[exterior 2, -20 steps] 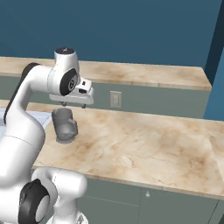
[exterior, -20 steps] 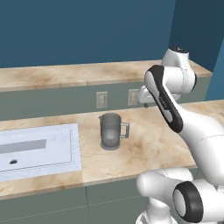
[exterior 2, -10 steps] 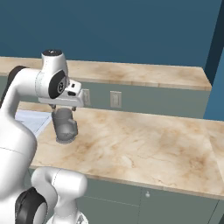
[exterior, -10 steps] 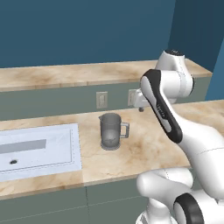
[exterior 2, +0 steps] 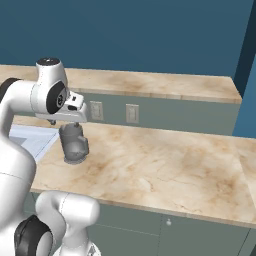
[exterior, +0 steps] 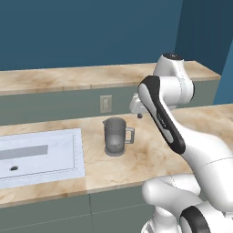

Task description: Turn on the sink faucet and place the jug under the water for a few seconds to fill it up.

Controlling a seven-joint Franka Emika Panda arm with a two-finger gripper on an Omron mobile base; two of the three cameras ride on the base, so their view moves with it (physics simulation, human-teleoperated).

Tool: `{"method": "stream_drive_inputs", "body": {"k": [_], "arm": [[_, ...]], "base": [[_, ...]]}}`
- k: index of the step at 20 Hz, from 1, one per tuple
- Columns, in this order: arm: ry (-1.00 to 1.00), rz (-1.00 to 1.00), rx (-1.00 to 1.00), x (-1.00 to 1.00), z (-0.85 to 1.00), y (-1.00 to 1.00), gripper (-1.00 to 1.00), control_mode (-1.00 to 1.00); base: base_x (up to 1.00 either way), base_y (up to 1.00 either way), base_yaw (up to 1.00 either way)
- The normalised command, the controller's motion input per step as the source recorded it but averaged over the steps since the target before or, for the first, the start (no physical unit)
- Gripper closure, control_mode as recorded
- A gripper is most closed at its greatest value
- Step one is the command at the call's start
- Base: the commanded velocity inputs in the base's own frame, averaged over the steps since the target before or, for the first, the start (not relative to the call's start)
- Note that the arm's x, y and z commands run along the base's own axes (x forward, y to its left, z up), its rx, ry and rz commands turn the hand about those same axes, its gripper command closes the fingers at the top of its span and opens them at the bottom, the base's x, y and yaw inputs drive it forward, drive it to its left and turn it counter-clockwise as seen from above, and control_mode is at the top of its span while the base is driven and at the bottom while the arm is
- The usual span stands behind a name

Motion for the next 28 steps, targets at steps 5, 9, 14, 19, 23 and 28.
{"method": "stream_drive_inputs", "body": {"k": [5, 9, 14, 19, 23, 28], "arm": [[0.0, 0.0, 0.0, 0.0, 0.0, 0.0, -1.0, -1.0], [0.0, 0.0, 0.0, 0.0, 0.0, 0.0, -1.0, -1.0], [0.0, 0.0, 0.0, -0.01, 0.0, 0.0, -1.0, -1.0], [0.0, 0.0, 0.0, -0.08, 0.0, 0.01, -1.0, 1.0], [0.0, 0.0, 0.0, 0.0, 0.0, 0.0, -1.0, 1.0], [0.0, 0.0, 0.0, 0.0, 0.0, 0.0, -1.0, 1.0]], "base": [[0.0, 0.0, 0.0], [0.0, 0.0, 0.0], [0.0, 0.0, 0.0], [-0.08, 0.09, 0.0], [-0.22, 0.46, 0.0], [-0.08, 0.81, 0.0]]}}
